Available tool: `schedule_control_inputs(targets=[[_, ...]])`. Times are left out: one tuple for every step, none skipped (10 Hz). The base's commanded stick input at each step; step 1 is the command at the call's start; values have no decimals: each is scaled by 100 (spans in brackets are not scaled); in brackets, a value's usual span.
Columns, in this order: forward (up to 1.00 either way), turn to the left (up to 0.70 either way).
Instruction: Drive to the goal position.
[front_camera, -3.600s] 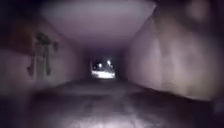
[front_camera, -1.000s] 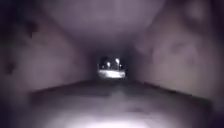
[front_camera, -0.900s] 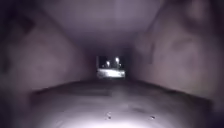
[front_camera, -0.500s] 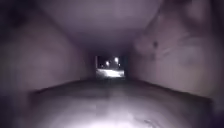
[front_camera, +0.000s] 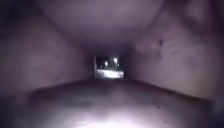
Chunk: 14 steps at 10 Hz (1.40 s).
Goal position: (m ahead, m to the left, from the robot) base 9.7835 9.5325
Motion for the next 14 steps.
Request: schedule_control_inputs(targets=[[100,0],[100,1],[100,1],[100,5],[100,22],[100,23],[100,23],[100,24],[100,25],[100,25],[100,25],[100,12],[100,9],[100,8]])
